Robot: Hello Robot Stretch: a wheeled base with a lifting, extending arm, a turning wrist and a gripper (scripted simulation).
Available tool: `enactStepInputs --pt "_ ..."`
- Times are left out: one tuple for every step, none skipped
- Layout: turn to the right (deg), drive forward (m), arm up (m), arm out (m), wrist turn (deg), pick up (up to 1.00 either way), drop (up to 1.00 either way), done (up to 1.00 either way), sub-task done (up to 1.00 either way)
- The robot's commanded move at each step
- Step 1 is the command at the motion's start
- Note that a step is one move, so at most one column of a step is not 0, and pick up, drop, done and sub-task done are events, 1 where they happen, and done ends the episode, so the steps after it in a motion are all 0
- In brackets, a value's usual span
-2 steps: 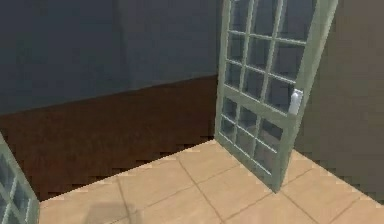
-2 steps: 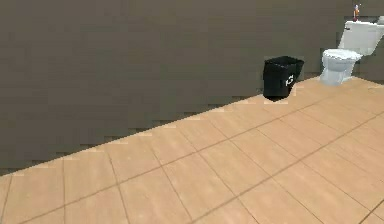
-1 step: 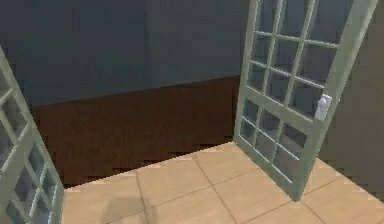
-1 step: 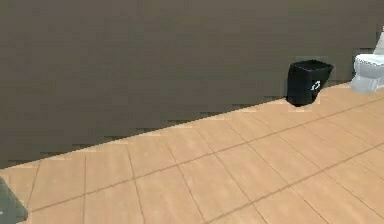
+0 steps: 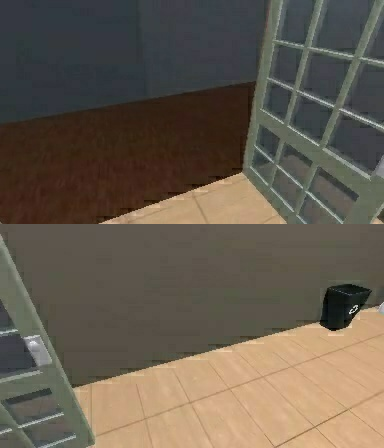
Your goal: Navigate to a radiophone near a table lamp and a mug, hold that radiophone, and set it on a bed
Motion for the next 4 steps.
enactStepInputs --pt "-6.0 0.0 0.0 0.0 0.0 0.0 0.0 0.0 0.0" --pt "-3.0 0.0 0.0 0.0 0.0 0.0 0.0 0.0 0.0" --pt "0.0 1.0 0.0 0.0 0.0 0.0 0.0 0.0 0.0" --pt "0.0 0.6 0.0 0.0 0.0 0.0 0.0 0.0 0.0"
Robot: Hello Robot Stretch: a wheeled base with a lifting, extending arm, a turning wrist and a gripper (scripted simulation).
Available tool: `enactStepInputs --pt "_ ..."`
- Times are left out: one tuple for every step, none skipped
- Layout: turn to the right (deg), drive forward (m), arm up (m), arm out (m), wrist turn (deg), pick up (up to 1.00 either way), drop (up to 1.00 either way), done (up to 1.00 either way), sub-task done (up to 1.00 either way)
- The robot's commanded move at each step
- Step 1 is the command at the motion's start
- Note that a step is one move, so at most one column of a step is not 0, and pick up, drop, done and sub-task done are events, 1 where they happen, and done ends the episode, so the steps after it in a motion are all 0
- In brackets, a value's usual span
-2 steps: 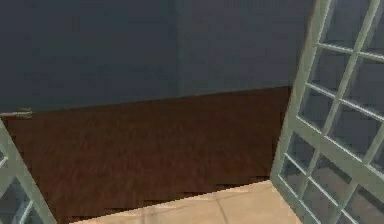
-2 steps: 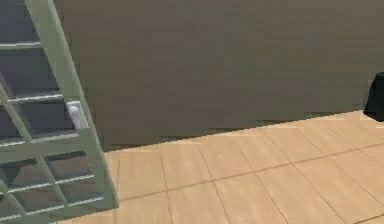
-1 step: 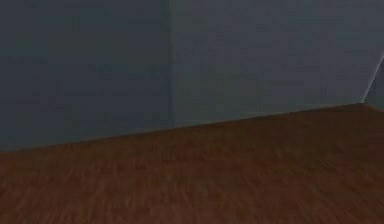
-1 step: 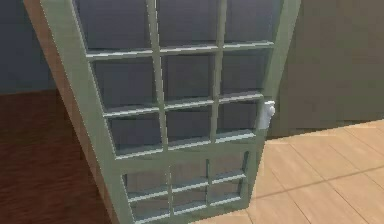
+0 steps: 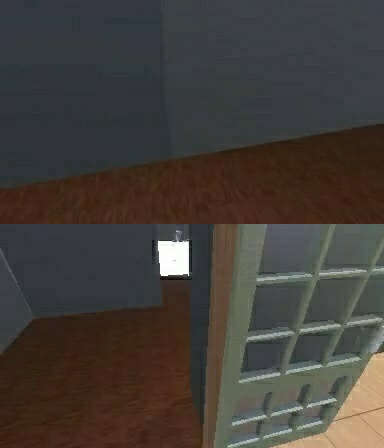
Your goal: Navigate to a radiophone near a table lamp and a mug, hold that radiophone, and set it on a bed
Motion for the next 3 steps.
enactStepInputs --pt "45.0 0.0 0.0 0.0 0.0 0.0 0.0 0.0 0.0" --pt "12.0 0.0 0.0 0.0 0.0 0.0 0.0 0.0 0.0" --pt "0.0 0.95 0.0 0.0 0.0 0.0 0.0 0.0 0.0"
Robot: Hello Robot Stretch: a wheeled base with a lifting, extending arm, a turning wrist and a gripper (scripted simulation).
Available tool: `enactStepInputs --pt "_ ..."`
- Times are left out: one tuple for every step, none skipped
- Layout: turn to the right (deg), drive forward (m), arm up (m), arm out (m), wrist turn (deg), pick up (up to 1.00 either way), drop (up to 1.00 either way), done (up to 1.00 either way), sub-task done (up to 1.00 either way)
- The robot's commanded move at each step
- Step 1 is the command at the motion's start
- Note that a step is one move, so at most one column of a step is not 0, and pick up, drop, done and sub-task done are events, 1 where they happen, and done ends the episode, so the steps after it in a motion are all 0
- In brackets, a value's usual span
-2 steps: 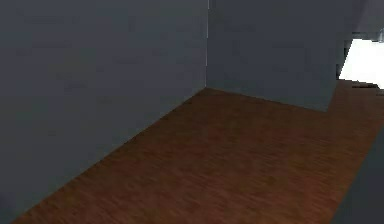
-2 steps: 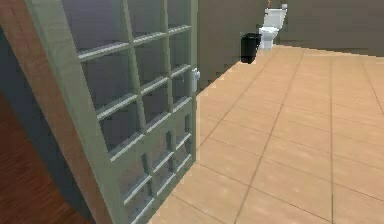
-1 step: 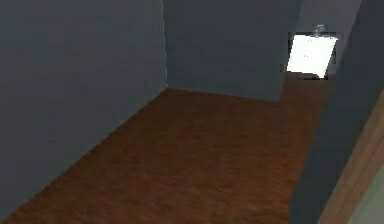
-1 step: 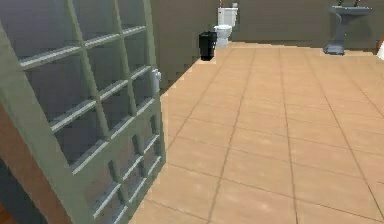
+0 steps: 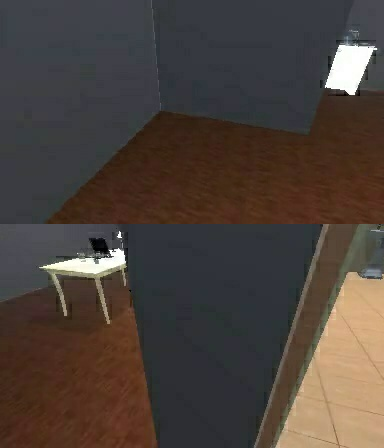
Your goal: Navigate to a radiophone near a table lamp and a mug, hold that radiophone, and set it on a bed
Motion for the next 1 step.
enactStepInputs --pt "45.0 0.0 0.0 0.0 0.0 0.0 0.0 0.0 0.0"
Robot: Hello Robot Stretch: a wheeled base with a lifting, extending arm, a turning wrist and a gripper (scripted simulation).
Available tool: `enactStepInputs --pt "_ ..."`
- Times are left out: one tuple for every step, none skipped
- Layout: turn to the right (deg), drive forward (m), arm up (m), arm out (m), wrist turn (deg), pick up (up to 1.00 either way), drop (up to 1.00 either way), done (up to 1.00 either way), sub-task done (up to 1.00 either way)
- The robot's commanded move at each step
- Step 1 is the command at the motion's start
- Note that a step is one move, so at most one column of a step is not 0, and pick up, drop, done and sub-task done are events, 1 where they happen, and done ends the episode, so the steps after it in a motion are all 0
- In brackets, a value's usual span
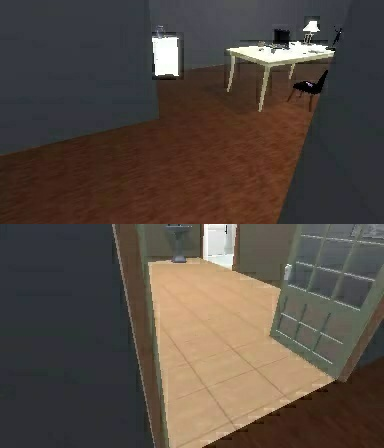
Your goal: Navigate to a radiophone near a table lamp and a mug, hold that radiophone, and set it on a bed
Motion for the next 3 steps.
enactStepInputs --pt "0.0 1.0 0.0 0.0 0.0 0.0 0.0 0.0 0.0" --pt "3.0 0.0 0.0 0.0 0.0 0.0 0.0 0.0 0.0" --pt "0.0 0.15 0.0 0.0 0.0 0.0 0.0 0.0 0.0"
